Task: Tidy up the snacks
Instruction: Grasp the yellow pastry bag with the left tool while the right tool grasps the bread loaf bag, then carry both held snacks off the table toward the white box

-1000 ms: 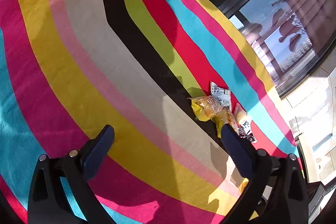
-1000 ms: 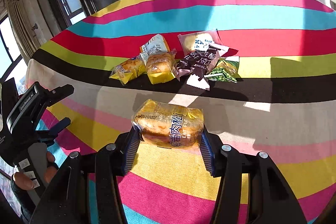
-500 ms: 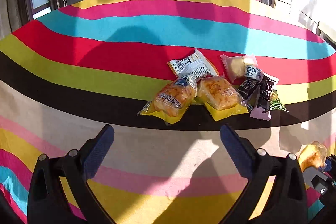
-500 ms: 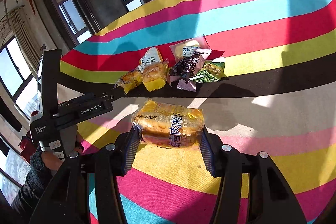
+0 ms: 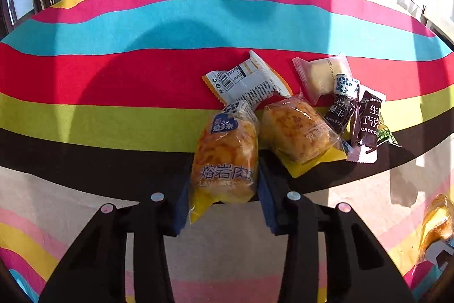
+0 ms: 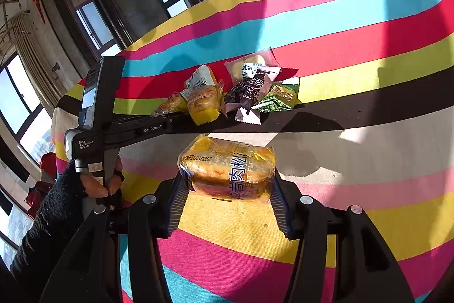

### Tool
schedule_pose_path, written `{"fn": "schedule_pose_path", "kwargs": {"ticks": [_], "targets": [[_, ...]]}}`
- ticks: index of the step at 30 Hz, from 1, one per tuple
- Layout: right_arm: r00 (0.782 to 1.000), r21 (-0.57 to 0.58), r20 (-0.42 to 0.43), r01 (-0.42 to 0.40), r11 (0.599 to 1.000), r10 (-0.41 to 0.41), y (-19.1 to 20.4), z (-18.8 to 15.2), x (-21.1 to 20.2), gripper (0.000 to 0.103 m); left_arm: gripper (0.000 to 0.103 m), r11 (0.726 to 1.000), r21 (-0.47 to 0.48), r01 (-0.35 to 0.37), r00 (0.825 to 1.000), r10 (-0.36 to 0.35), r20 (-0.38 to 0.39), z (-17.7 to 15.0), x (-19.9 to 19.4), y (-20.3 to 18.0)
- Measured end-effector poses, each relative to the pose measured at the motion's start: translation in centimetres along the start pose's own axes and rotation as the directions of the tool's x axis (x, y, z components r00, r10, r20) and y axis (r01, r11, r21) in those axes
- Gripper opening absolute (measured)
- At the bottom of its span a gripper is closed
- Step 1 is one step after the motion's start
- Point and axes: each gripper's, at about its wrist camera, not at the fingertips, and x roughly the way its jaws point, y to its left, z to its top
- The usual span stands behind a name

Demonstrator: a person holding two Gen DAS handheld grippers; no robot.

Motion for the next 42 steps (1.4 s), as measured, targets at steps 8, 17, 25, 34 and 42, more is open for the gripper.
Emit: {"fn": "schedule_pose_path", "kwargs": {"ticks": [8,17,25,34,42], "targets": [[1.0,-0.005,-0.005,0.001,1.0,-0.001,0.1,0.0,0.1,0.053,0.042,0.992,-0.122,0.028,0.991,-0.011,0.132,-7.4,-7.9,0.3],[1.0,-0.001,0.001,-0.006,1.0,0.006,0.1,-0.1,-0.1,0.053,0.042,0.945,-0.305,0.118,0.982,-0.066,0.178,-8.1,-8.4,2.7],[0.999,0.002,0.022,-0.028,1.0,0.028,-0.1,-0.1,-0.4,0.052,0.043,0.933,-0.32,0.164,0.978,-0.111,0.177,-8.3,-8.1,3.1],[0.999,0.031,-0.01,-0.049,0.998,0.05,0.0,-0.4,-0.8,0.052,0.042,0.936,-0.302,0.179,0.974,-0.126,0.188,-9.2,-9.3,2.7],[0.987,0.056,-0.014,-0.156,0.986,0.157,2.4,-2.6,-2.0,0.052,0.042,0.935,-0.321,0.152,0.972,-0.083,0.218,-13.3,-13.1,3.7]]}}
